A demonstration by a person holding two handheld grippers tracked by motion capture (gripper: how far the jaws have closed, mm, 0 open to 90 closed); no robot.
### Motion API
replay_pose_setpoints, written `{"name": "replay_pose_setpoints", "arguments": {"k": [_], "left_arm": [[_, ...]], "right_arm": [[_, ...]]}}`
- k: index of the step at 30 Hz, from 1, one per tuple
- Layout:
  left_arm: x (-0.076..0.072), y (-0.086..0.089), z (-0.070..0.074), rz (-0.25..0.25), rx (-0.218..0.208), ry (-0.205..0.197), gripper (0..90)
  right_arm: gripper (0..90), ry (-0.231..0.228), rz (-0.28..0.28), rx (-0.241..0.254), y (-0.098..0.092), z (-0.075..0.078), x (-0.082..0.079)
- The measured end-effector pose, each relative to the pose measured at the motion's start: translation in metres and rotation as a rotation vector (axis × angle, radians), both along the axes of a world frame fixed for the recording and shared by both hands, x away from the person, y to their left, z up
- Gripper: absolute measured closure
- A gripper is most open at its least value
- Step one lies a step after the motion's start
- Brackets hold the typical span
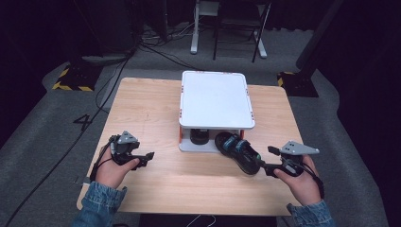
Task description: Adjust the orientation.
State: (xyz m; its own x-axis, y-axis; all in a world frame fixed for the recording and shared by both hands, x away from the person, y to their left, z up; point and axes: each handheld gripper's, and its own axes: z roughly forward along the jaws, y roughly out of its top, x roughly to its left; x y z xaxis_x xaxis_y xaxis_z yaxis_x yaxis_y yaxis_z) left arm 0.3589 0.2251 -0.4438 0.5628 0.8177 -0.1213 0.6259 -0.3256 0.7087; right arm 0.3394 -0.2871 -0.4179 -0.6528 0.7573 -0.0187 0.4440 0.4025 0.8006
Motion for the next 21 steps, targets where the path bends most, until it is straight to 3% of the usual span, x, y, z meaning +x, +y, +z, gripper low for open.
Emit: {"name": "replay_pose_setpoints", "arguments": {"k": [2,4,7,11,14,17,19,21], "left_arm": [[0.001,-0.002,-0.001,-0.002,-0.001,0.002,26.7],[0.002,-0.003,0.000,-0.002,0.000,-0.001,26.7],[0.004,-0.004,0.000,-0.008,0.002,-0.004,26.6],[0.004,-0.006,-0.001,-0.011,0.003,0.001,26.6],[0.004,-0.005,-0.001,-0.009,0.004,0.001,26.6],[0.003,-0.005,-0.001,-0.009,0.007,0.003,26.6],[0.002,-0.006,-0.001,-0.009,0.008,0.002,26.6],[0.001,-0.006,-0.001,-0.005,0.005,0.003,26.6]], "right_arm": [[31.1,0.024,0.052,-0.111,-0.001,-0.005,0.000],[34.2,0.070,0.087,-0.096,0.002,-0.011,0.000],[34.7,0.055,0.099,-0.089,0.009,-0.020,0.002],[49.5,0.049,0.077,-0.086,0.011,-0.025,0.005],[69.3,0.045,0.112,-0.107,0.008,-0.021,0.005],[78.4,0.080,0.112,-0.067,0.014,-0.021,0.005],[79.5,0.094,0.093,-0.006,0.018,-0.019,0.006],[79.4,0.099,0.063,0.090,0.020,-0.015,0.007]]}}
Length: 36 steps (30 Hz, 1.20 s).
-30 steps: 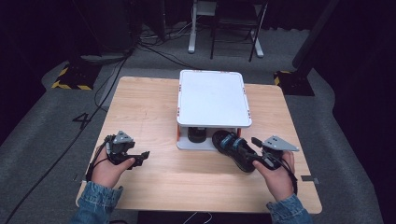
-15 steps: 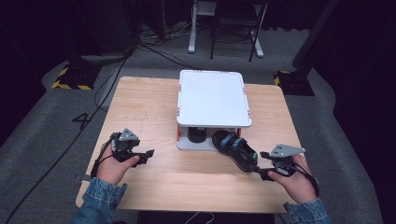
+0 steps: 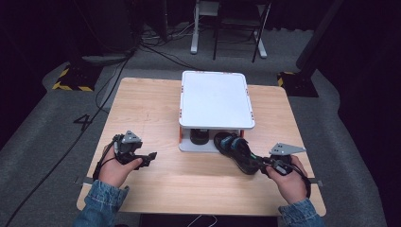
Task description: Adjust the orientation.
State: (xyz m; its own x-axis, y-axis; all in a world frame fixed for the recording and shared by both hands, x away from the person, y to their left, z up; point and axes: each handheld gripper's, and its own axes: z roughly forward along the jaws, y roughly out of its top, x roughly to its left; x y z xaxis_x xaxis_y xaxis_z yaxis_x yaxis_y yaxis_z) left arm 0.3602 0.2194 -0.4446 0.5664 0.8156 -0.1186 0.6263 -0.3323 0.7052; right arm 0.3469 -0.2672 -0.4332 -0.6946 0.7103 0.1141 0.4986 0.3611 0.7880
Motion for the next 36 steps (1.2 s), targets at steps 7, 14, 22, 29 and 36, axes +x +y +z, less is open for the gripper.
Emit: {"name": "replay_pose_setpoints", "arguments": {"k": [7,14,22,29,36], "left_arm": [[-0.002,0.003,-0.001,0.009,0.006,0.003,26.6],[-0.005,0.007,0.001,0.014,0.000,-0.001,26.6],[-0.003,0.005,0.001,0.007,0.002,-0.004,26.6],[0.000,0.001,0.000,-0.004,0.001,-0.005,26.6],[0.001,0.000,-0.001,-0.003,-0.001,0.001,26.6]], "right_arm": [[78.5,0.071,0.045,0.204,0.027,-0.008,0.006],[73.4,0.043,0.083,0.084,0.052,-0.022,0.001],[45.4,-0.038,0.061,0.030,0.045,-0.019,-0.019],[29.8,-0.008,-0.003,-0.099,0.040,-0.036,-0.039],[22.9,0.015,-0.075,-0.042,0.042,-0.049,-0.034]]}}
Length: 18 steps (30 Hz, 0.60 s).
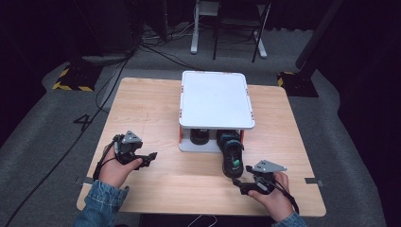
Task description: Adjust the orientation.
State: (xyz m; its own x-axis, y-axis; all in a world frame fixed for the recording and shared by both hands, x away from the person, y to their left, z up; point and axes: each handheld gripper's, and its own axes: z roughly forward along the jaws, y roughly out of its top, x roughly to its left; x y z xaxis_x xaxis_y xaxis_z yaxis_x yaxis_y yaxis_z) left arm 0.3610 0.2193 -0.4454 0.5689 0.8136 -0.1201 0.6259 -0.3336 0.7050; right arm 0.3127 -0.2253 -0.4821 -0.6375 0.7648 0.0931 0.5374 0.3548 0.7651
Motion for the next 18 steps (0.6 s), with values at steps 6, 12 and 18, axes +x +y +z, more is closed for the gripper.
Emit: {"name": "replay_pose_setpoints", "arguments": {"k": [6,12,18], "left_arm": [[-0.002,0.001,-0.001,0.003,0.002,0.005,26.6],[-0.004,0.006,-0.002,0.018,0.005,0.004,26.6],[-0.006,0.005,-0.005,0.016,0.010,0.012,26.6]], "right_arm": [[41.1,-0.060,0.035,-0.135,0.004,-0.005,0.005],[38.2,-0.056,0.046,-0.075,0.006,0.002,0.019],[47.6,-0.186,0.023,-0.079,0.006,0.013,0.033]]}}
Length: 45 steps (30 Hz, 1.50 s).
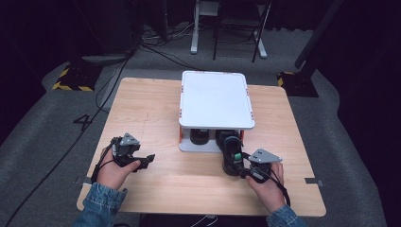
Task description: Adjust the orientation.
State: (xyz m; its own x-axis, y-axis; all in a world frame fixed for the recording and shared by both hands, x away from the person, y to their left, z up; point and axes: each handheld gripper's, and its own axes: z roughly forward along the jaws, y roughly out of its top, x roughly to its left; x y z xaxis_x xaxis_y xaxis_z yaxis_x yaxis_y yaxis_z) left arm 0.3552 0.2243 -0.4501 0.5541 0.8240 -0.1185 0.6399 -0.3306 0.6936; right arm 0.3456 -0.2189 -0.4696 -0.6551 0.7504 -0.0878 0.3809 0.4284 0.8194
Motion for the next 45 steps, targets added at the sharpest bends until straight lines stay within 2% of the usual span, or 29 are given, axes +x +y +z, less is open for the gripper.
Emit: {"name": "replay_pose_setpoints", "arguments": {"k": [2,3,8,12,17,20,22,25,27,28,29,32,34,41,45], "left_arm": [[0.000,0.001,0.000,0.003,0.000,0.006,26.6],[-0.001,0.001,0.000,0.007,-0.005,0.002,26.6],[-0.001,0.002,0.000,0.008,-0.004,0.001,26.6],[-0.001,0.002,0.002,0.005,-0.008,-0.006,26.6],[0.000,0.003,0.002,0.012,-0.010,-0.005,26.6],[0.000,0.003,0.003,0.001,-0.009,-0.007,26.6],[0.000,0.002,0.003,0.001,-0.009,-0.005,26.6],[0.001,0.002,0.003,0.002,-0.007,-0.009,26.6],[0.001,0.001,0.003,-0.002,-0.005,-0.008,26.6],[0.001,0.000,0.003,-0.003,-0.005,-0.009,26.6],[0.000,0.000,0.003,-0.003,-0.005,-0.009,26.6],[0.001,0.000,0.002,-0.002,0.000,-0.006,26.6],[0.001,0.000,0.000,0.002,-0.005,0.001,26.6],[0.001,0.001,0.001,0.001,-0.001,-0.002,26.6],[0.001,0.000,0.000,0.002,0.002,0.003,26.6]], "right_arm": [[45.3,0.025,0.006,0.038,-0.001,0.002,0.007],[44.9,0.035,0.007,0.041,0.000,0.003,0.008],[44.0,0.019,0.018,0.038,0.003,0.002,0.008],[39.7,0.036,0.010,0.052,-0.001,-0.001,0.005],[33.4,0.077,0.041,0.022,-0.004,-0.008,-0.011],[29.2,0.091,0.041,0.018,-0.004,-0.010,-0.019],[25.5,0.107,0.046,-0.011,-0.002,-0.015,-0.023],[27.8,0.104,0.039,-0.058,0.002,-0.024,-0.025],[27.7,0.067,0.028,-0.087,0.005,-0.028,-0.021],[27.3,0.073,0.044,-0.095,0.006,-0.027,-0.018],[27.5,0.083,0.040,-0.084,0.007,-0.025,-0.014],[31.4,0.027,0.054,-0.054,0.009,-0.017,-0.006],[32.5,0.040,0.059,-0.024,0.010,-0.012,0.004],[32.4,0.031,0.062,-0.042,0.017,-0.012,0.034],[32.0,0.043,0.084,-0.018,0.018,-0.015,0.054]]}}
